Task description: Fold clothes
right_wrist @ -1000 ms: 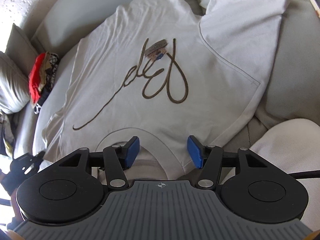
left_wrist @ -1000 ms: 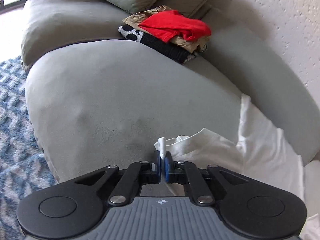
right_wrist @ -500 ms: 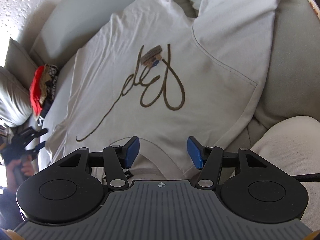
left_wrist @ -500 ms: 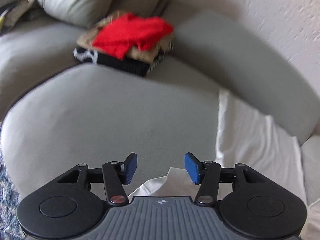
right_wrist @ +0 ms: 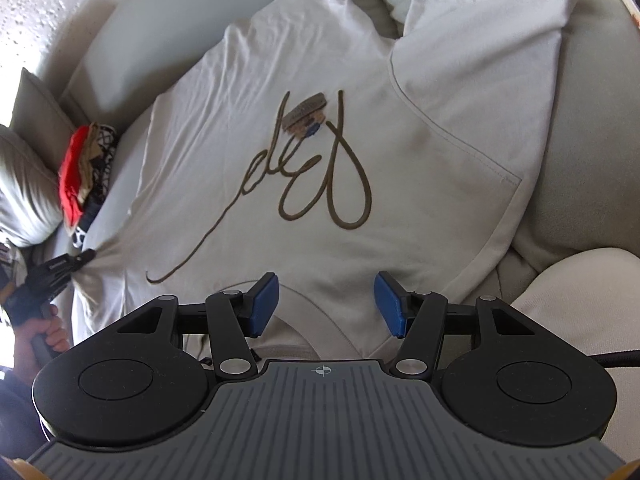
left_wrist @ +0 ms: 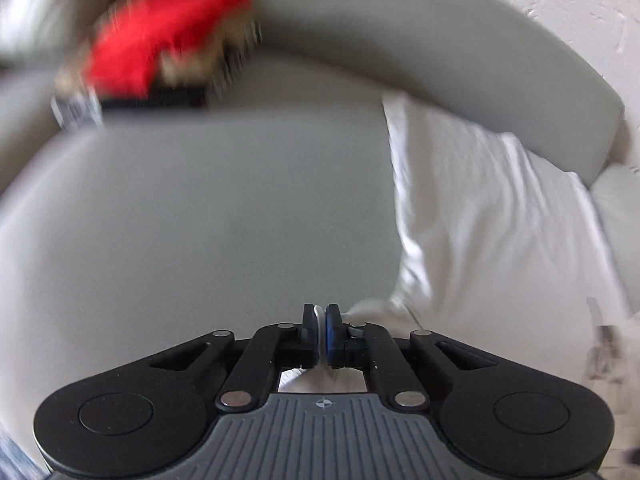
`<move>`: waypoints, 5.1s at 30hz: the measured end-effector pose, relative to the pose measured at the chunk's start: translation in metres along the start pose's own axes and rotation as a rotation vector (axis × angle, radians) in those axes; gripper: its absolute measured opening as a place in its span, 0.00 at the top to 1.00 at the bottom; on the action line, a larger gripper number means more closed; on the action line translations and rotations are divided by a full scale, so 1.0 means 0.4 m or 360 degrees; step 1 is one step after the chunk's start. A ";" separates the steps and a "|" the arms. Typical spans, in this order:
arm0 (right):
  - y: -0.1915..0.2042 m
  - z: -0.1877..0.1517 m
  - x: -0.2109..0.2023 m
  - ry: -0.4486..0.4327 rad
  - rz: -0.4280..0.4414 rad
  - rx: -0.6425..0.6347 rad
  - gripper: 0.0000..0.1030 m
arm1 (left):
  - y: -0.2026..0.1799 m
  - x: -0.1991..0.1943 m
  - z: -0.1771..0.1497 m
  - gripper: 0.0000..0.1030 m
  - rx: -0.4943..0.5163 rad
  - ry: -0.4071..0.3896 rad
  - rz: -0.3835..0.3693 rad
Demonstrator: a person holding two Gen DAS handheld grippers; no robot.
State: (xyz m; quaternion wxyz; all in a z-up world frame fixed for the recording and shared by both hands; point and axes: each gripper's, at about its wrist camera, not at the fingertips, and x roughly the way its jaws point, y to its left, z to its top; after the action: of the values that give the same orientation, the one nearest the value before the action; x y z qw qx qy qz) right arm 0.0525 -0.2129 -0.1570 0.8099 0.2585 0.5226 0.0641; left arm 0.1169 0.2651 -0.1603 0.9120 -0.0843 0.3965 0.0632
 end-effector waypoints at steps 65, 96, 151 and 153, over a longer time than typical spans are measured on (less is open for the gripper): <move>0.092 0.079 -0.376 -0.0367 0.0341 -0.0387 0.25 | -0.465 -0.352 -0.198 0.62 0.0332 0.0479 -0.0260; -0.093 0.990 0.462 -0.0435 0.0153 0.0222 0.63 | -0.133 0.540 0.455 0.61 -0.0528 0.0137 -0.0193; 0.016 0.564 0.262 -0.0188 -0.0031 -0.0199 0.90 | -0.362 0.131 0.177 0.93 0.0064 0.0198 -0.0078; -0.004 0.551 0.333 -0.0090 -0.0136 -0.0219 0.92 | -0.397 0.194 0.135 0.94 0.0175 0.0238 -0.0010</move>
State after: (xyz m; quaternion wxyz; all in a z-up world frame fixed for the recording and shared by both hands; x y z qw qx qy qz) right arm 0.3054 -0.2420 -0.1955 0.8421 0.1815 0.5045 0.0579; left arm 0.2368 0.1244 -0.1645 0.8833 -0.0399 0.4661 0.0322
